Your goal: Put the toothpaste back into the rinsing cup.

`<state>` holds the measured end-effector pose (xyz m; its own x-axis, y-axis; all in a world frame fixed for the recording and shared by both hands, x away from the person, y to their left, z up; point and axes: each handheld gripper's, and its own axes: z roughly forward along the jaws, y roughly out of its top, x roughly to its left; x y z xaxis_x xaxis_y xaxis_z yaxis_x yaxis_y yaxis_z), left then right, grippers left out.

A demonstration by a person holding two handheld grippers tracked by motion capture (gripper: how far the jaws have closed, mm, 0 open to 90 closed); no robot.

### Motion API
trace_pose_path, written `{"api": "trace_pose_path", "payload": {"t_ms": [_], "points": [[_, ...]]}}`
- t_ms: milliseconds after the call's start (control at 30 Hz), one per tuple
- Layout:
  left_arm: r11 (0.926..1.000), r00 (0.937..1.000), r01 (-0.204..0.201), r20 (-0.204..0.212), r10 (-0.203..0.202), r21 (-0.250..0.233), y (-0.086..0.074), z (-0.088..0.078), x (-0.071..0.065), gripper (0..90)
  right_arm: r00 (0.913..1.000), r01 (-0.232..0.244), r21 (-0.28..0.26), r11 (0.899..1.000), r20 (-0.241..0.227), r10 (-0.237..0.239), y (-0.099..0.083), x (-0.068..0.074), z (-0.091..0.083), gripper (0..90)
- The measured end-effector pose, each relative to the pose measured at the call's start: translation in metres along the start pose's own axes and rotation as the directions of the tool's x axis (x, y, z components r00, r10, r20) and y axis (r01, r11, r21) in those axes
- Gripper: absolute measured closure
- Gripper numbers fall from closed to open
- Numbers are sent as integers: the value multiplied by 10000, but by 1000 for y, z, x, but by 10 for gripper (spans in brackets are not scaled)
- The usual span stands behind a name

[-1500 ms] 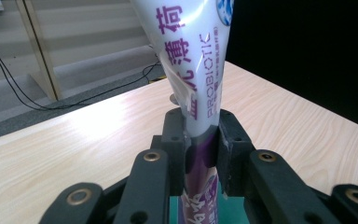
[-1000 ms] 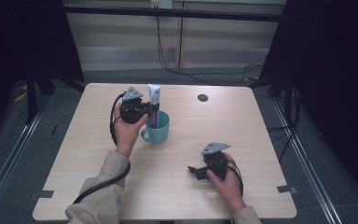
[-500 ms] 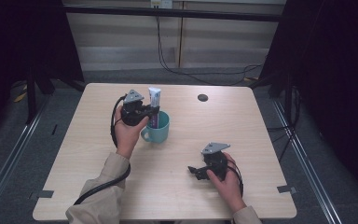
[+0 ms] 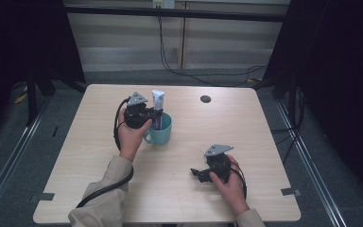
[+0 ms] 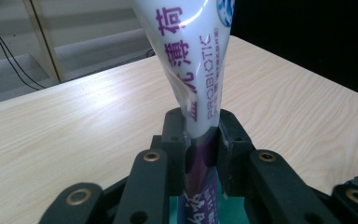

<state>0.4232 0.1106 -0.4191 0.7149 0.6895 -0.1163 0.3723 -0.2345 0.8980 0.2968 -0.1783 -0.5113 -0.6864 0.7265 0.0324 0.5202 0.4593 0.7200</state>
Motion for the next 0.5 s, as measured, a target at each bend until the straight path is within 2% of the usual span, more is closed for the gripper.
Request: {"api": "trace_pose_path", "payload": {"t_ms": [133, 500], "points": [[9999, 10000, -69, -14, 70, 109, -1, 1, 0, 758, 10000, -4, -2, 10000, 2, 4, 0, 0, 0, 132], [9999, 10000, 88, -13, -87, 116, -6, 5, 1, 757, 10000, -5, -3, 10000, 2, 5, 0, 0, 0, 132]]}}
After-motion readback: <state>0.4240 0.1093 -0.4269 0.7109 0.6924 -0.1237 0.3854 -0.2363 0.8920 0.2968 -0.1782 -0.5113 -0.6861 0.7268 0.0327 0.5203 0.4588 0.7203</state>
